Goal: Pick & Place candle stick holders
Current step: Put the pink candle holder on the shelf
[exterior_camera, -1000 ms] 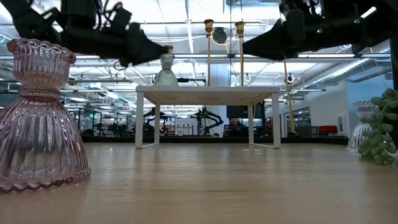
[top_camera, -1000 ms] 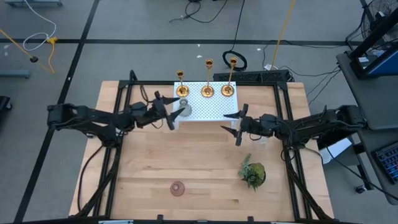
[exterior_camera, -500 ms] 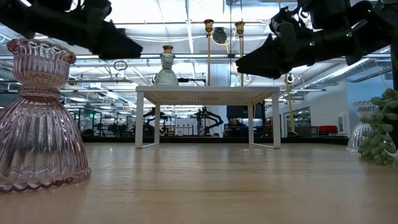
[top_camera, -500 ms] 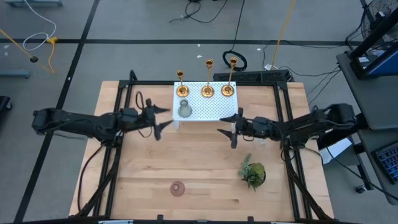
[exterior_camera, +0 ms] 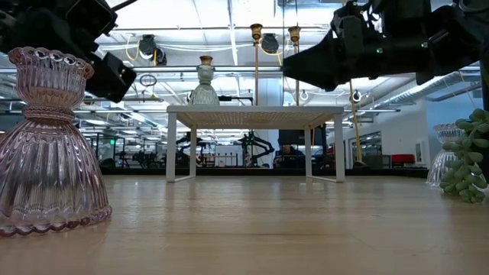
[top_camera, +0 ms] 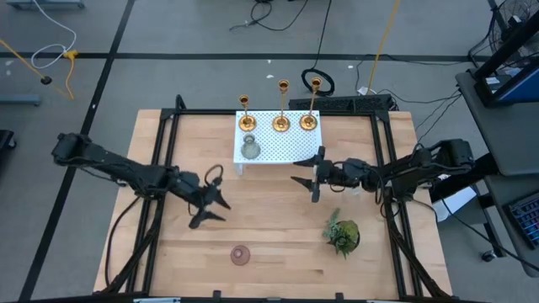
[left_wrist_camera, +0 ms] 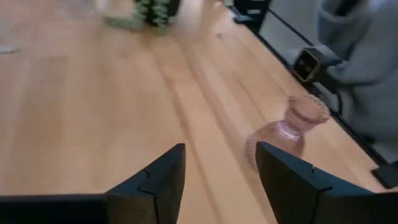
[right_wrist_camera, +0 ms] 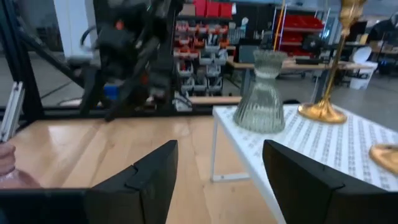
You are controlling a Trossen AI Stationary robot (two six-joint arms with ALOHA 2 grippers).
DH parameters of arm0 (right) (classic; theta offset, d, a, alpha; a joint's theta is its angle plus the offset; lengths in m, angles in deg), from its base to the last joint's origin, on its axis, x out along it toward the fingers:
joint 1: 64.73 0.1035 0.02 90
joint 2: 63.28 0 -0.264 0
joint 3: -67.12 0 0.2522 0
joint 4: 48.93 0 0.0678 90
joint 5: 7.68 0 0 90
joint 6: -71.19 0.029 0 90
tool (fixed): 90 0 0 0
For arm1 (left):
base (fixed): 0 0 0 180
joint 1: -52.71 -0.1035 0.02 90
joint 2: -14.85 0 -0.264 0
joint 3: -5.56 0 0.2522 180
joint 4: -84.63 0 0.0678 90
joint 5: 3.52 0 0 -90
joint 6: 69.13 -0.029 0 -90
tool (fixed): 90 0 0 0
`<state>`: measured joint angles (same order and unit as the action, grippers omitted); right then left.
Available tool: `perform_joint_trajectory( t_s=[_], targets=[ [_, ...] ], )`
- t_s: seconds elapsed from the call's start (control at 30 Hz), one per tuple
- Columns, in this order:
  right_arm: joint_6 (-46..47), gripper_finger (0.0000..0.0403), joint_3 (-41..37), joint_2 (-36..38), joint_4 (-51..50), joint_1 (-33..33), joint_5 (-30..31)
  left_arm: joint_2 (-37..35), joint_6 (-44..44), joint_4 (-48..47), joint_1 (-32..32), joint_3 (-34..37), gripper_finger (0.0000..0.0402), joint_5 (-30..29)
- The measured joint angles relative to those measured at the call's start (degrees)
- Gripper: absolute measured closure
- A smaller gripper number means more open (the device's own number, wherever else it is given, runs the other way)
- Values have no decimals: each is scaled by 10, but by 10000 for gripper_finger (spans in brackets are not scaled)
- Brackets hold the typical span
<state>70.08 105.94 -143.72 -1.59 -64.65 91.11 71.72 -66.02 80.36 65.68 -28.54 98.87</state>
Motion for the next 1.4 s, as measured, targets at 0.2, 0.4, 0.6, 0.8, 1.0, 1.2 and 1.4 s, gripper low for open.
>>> perform_joint_trajectory(
  t_s=[0.2, 0.4, 0.6, 0.8, 1.0, 1.2, 1.4],
  targets=[
    [-44, 178, 0, 0, 18, -3, 0, 113, 15, 126, 53, 1, 193, -4],
    [-95, 179, 0, 0, 50, -21, -1, 212, 56, 264, 86, 1, 173, -4],
    [-120, 179, 0, 1, 86, -53, -1, 291, 94, 345, 111, 1, 168, -4],
    [-120, 179, 0, 1, 124, -89, -1, 355, 110, 442, 136, 1, 167, -24],
    [-120, 179, 2, 1, 148, -118, -1, 393, 127, 451, 162, -13, 167, -69],
    [-120, 179, 19, 1, 136, -139, -1, 416, 116, 449, 171, -52, 167, -77],
    [-119, 179, 20, 1, 130, -148, -1, 439, 111, 443, 171, -75, 167, -75]
  ],
)
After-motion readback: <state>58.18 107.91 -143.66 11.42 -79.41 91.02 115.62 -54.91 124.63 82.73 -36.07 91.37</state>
